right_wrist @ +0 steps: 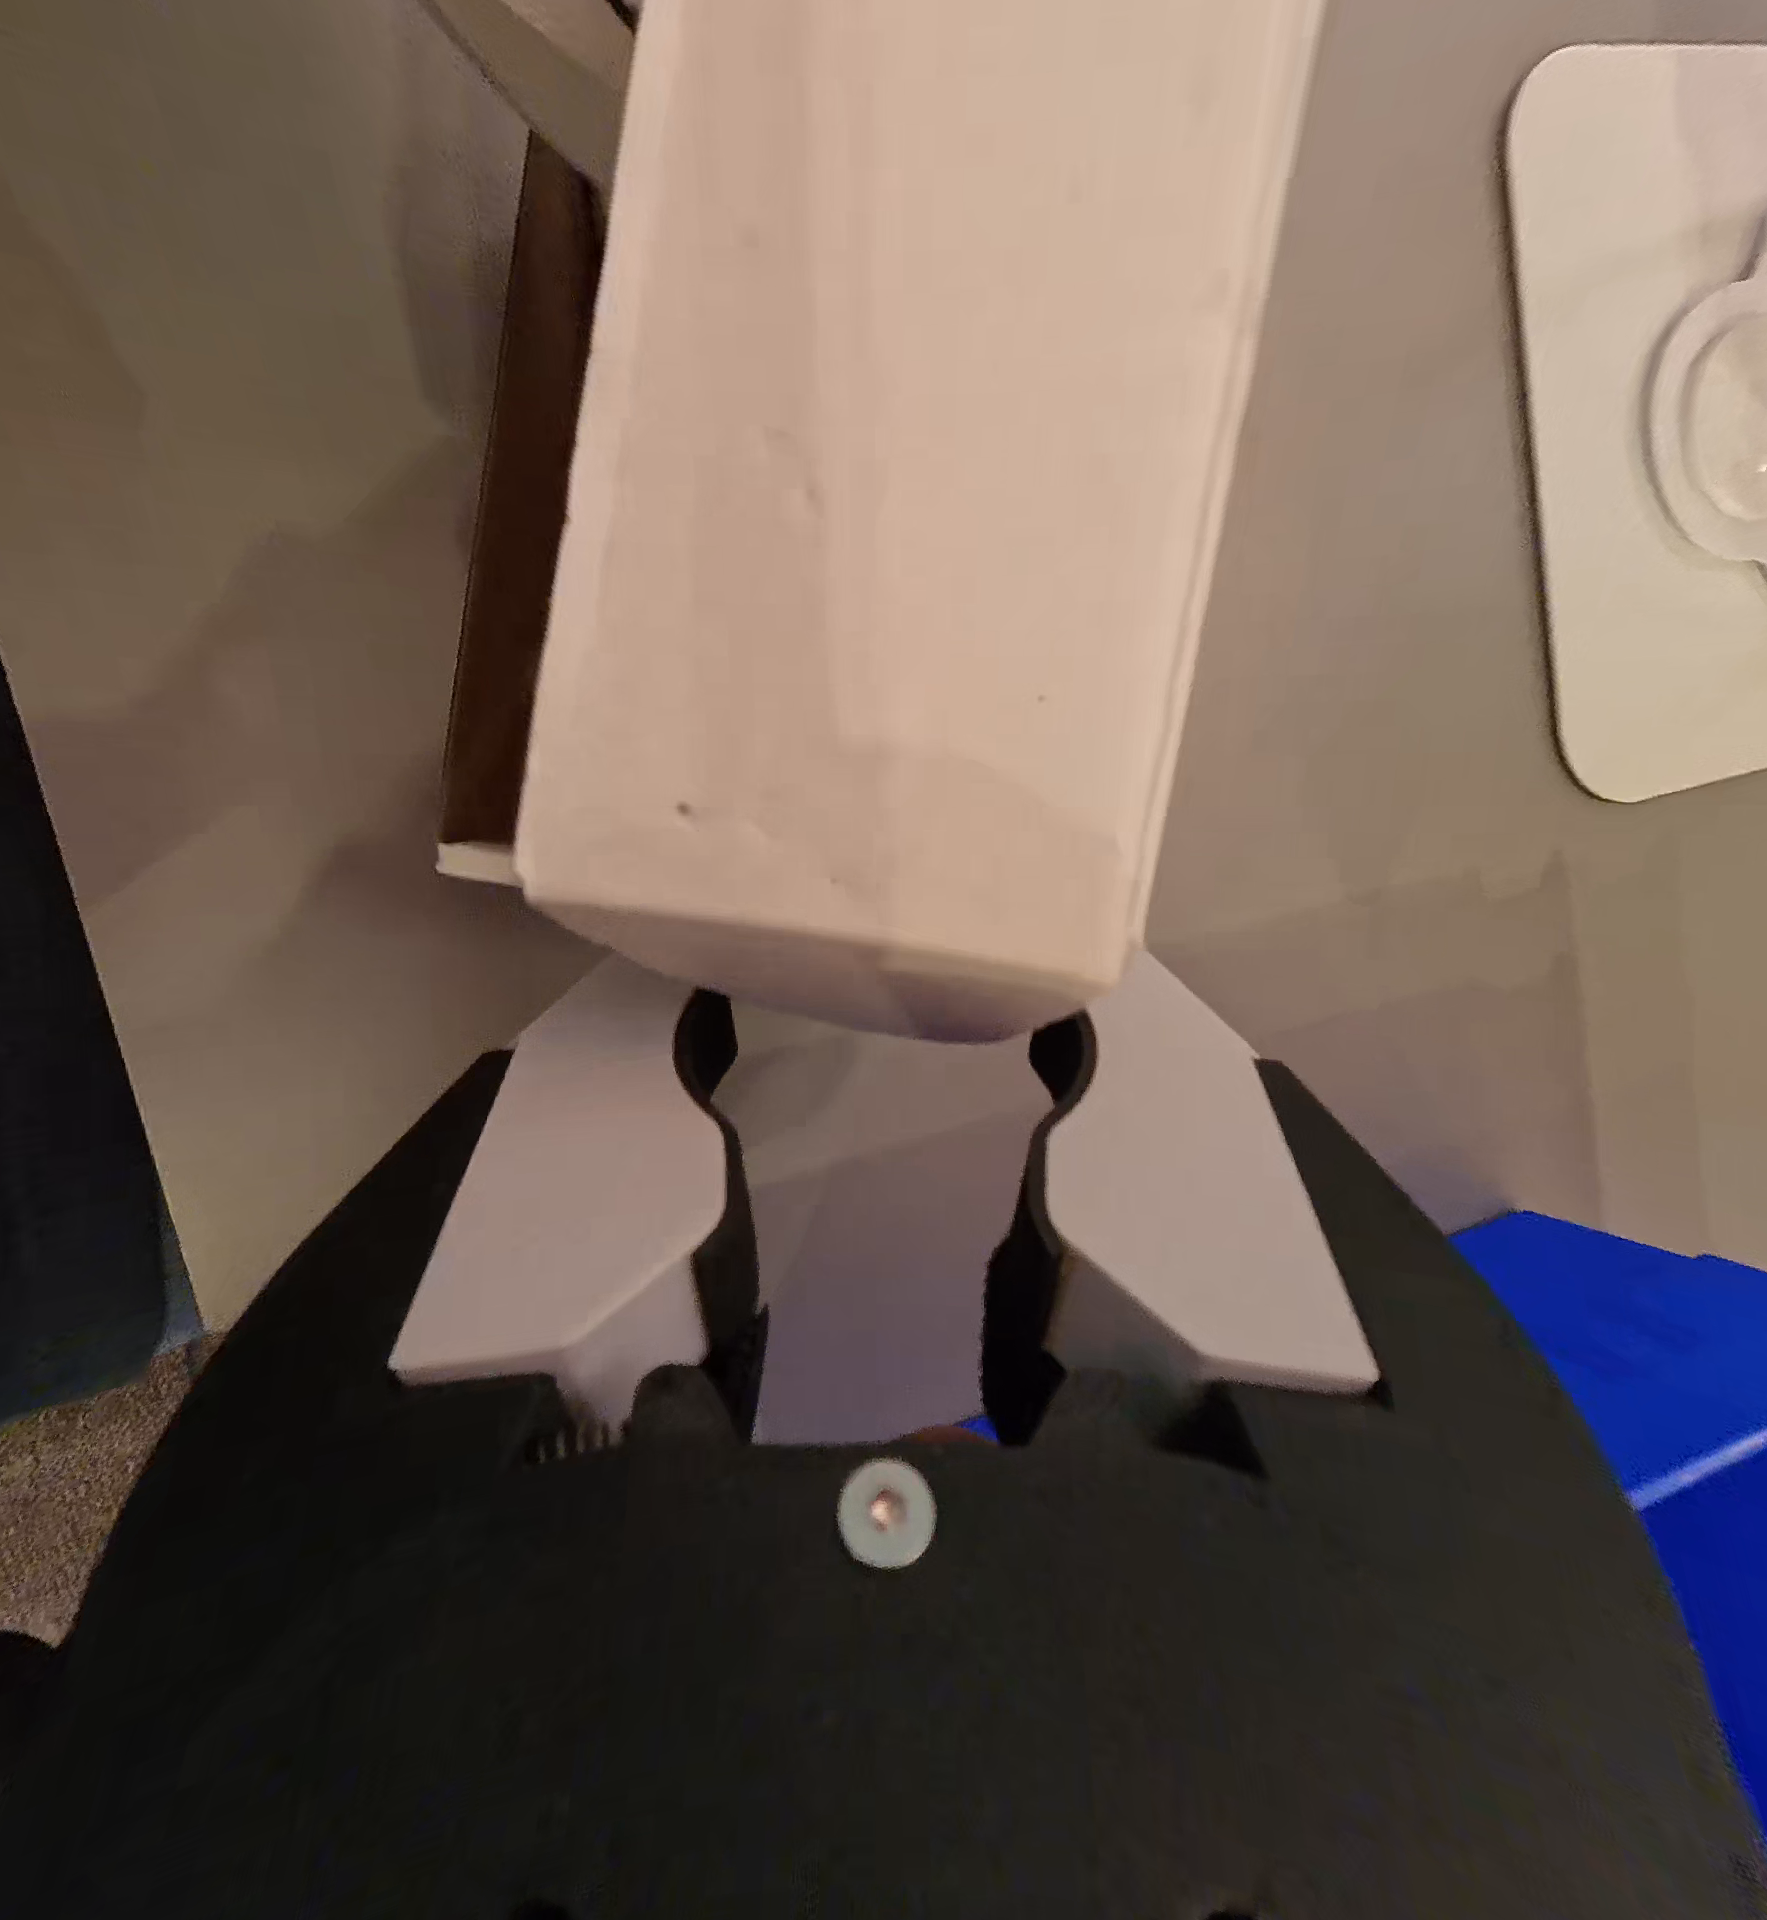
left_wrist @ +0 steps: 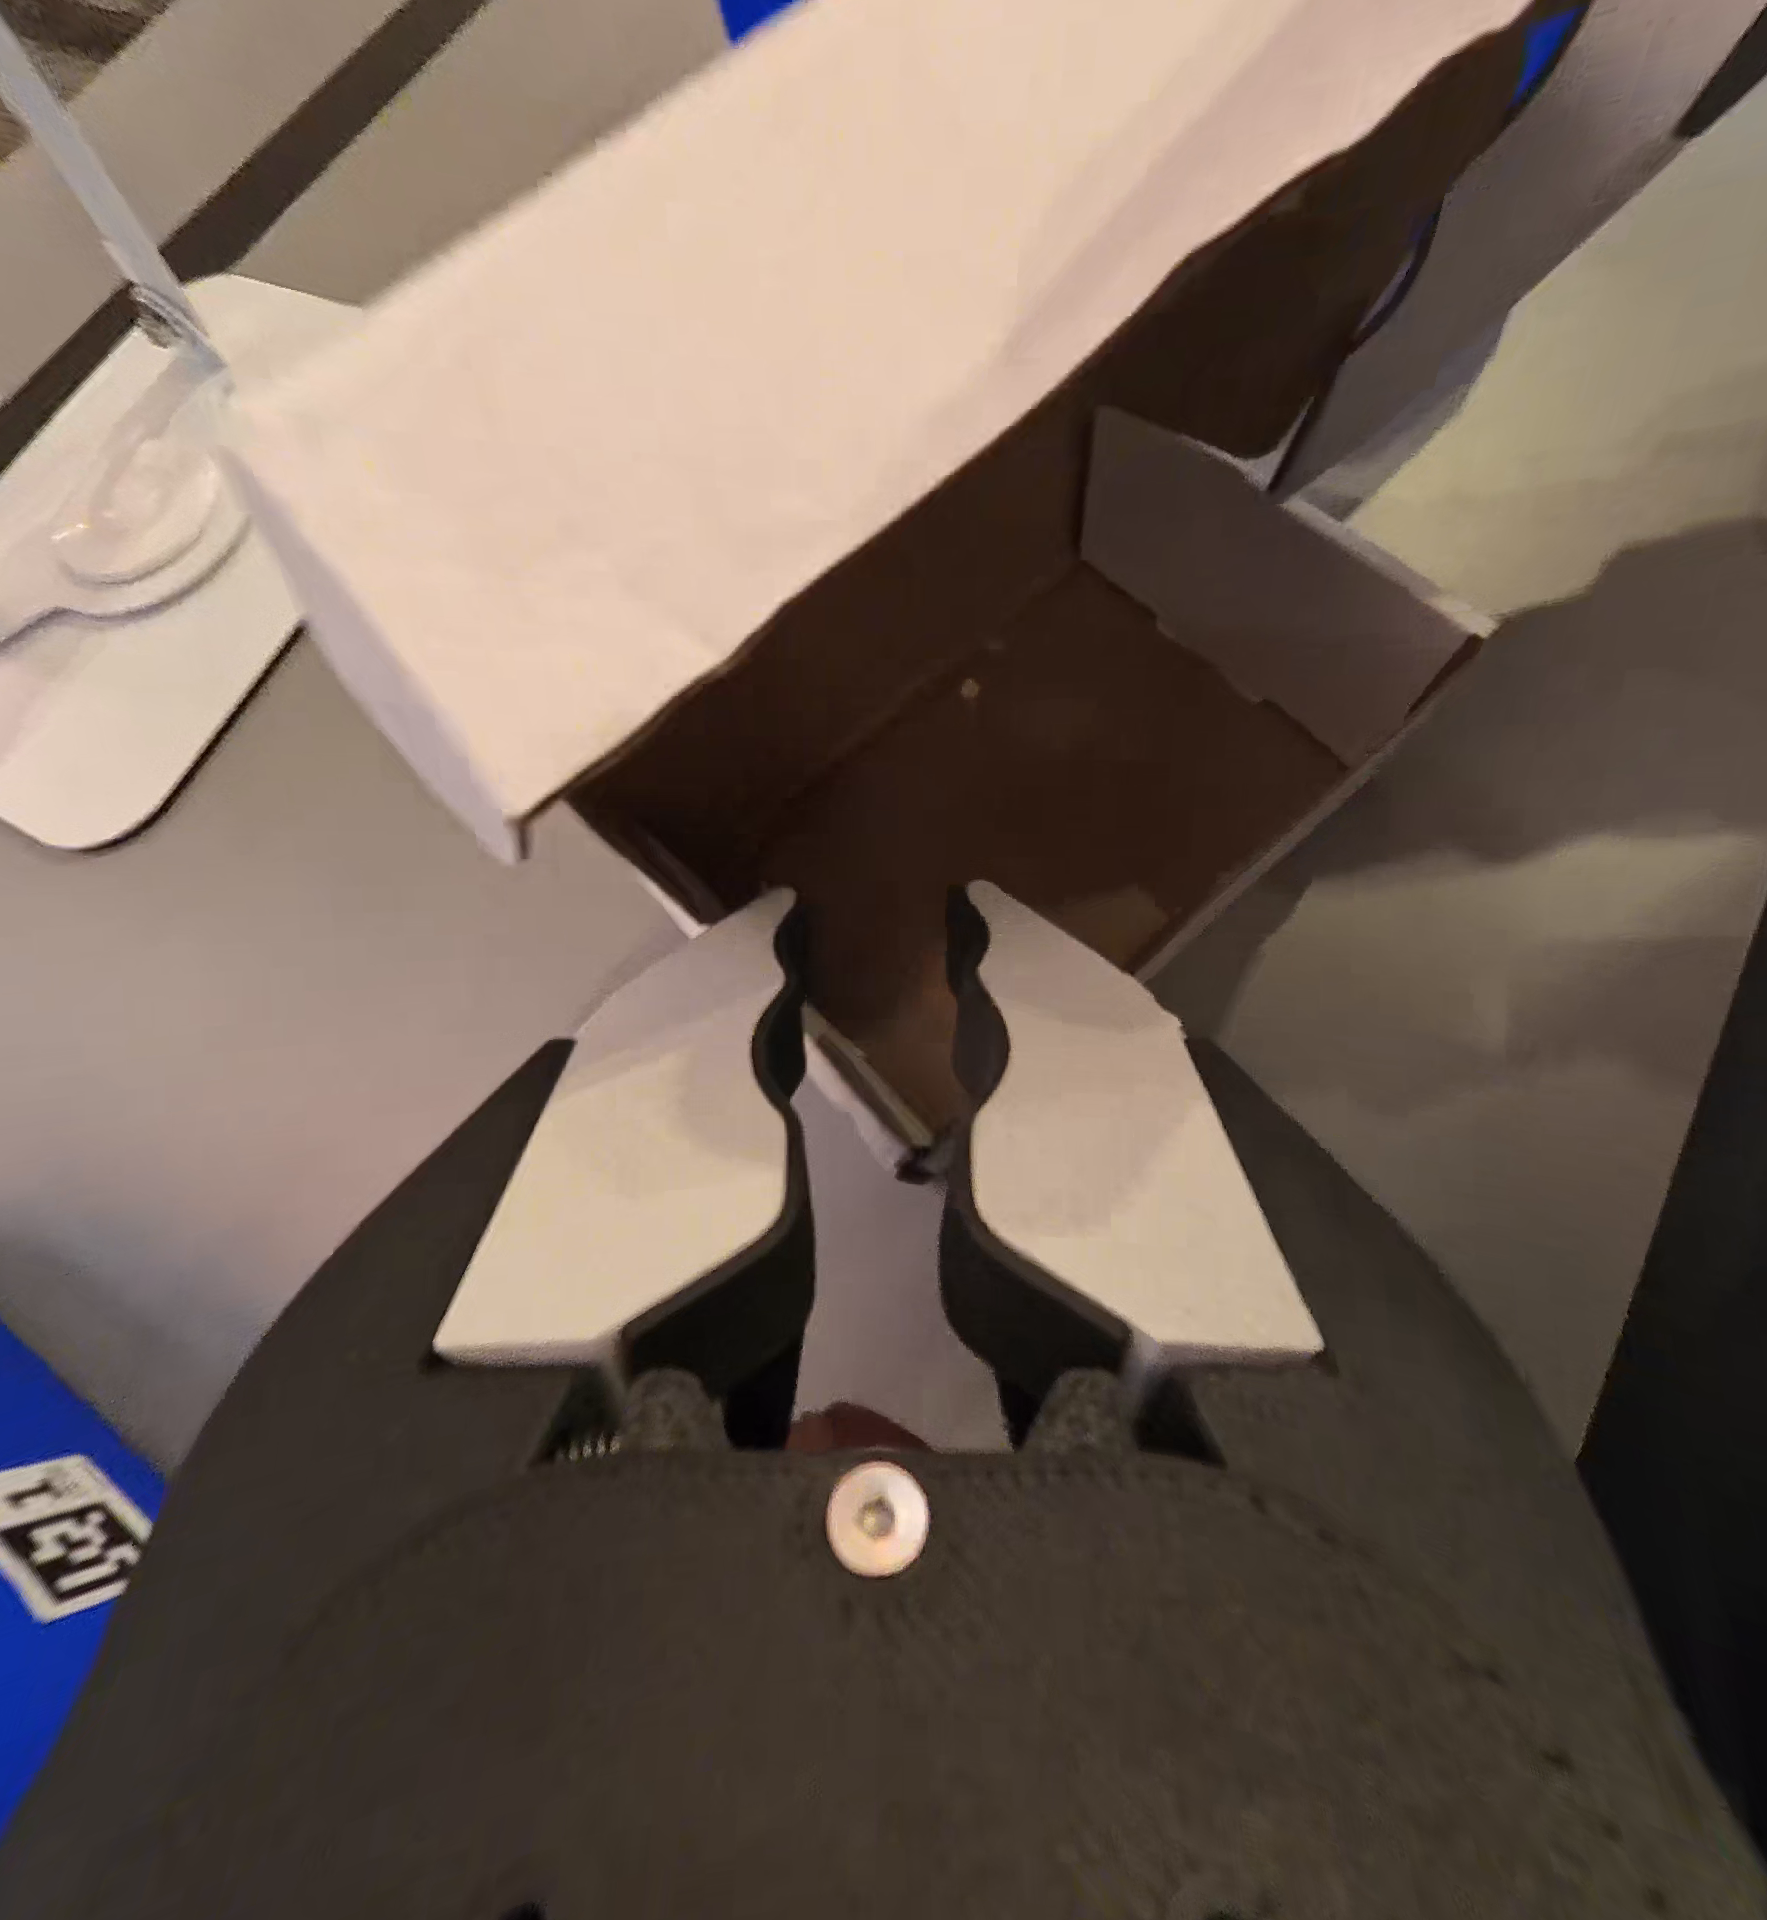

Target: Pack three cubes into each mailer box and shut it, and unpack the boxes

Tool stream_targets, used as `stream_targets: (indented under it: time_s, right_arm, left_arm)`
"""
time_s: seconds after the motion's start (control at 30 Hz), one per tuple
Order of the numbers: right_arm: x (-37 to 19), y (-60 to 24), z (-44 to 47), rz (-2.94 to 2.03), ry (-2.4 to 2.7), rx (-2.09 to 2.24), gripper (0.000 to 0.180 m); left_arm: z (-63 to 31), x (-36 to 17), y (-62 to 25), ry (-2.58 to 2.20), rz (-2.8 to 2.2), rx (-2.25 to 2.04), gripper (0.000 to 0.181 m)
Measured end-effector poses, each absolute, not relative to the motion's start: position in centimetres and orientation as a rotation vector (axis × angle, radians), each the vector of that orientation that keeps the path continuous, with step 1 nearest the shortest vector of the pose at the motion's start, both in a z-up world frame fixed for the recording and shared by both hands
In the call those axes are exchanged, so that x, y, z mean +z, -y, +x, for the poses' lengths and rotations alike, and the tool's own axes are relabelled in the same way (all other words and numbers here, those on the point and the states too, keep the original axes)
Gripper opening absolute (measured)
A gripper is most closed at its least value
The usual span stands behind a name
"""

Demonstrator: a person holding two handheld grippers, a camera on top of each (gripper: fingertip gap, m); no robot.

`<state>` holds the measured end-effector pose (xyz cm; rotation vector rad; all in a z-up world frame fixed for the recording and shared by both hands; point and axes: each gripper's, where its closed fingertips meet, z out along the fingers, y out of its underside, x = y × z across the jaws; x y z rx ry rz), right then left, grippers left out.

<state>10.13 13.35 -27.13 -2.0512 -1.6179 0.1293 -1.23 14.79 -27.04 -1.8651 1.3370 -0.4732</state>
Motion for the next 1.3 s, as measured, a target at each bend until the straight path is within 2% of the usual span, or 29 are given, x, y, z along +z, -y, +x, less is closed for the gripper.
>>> stream_targets:
  time_s: [0.17, 0.3, 0.47, 0.63, 0.77, 0.83, 0.93, 1.3]
  right_arm:
    - [-27.5, -12.8, 10.0, -2.051, 1.662, 0.137, 0.054]
    - [-27.5, -12.7, 10.1, -2.082, 1.672, 0.135, 0.054]
    - [-27.5, -12.5, 10.2, -2.094, 1.666, 0.145, 0.054]
    - [-26.1, -11.7, 10.2, -2.093, 1.664, 0.224, 0.066]
    - [-24.7, -11.4, 11.0, -2.08, 1.705, 0.301, 0.058]
    - [-24.5, -11.6, 11.0, -2.055, 1.737, 0.321, 0.044]
    - [-24.8, -11.7, 10.6, -2.045, 1.76, 0.33, 0.038]
    - [-26.0, -11.3, 9.9, -1.993, 1.811, 0.075, 0.038]
  left_arm:
    - [-0.7, -28.4, -14.1, -1.373, -1.874, -0.475, 0.031]
    - [-1.0, -28.6, -14.0, -1.375, -1.883, -0.482, 0.041]
    - [-1.9, -27.0, -13.9, -1.231, -1.858, -0.537, 0.049]
    - [-2.2, -25.1, -14.1, -1.164, -1.821, -0.535, 0.055]
    - [-1.7, -24.1, -14.8, -1.149, -1.797, -0.527, 0.052]
    - [-1.4, -23.8, -15.2, -1.138, -1.795, -0.549, 0.048]
    - [-0.8, -23.6, -15.3, -1.142, -1.791, -0.554, 0.046]
    - [-1.0, -25.2, -14.2, -1.215, -1.769, -0.471, 0.041]
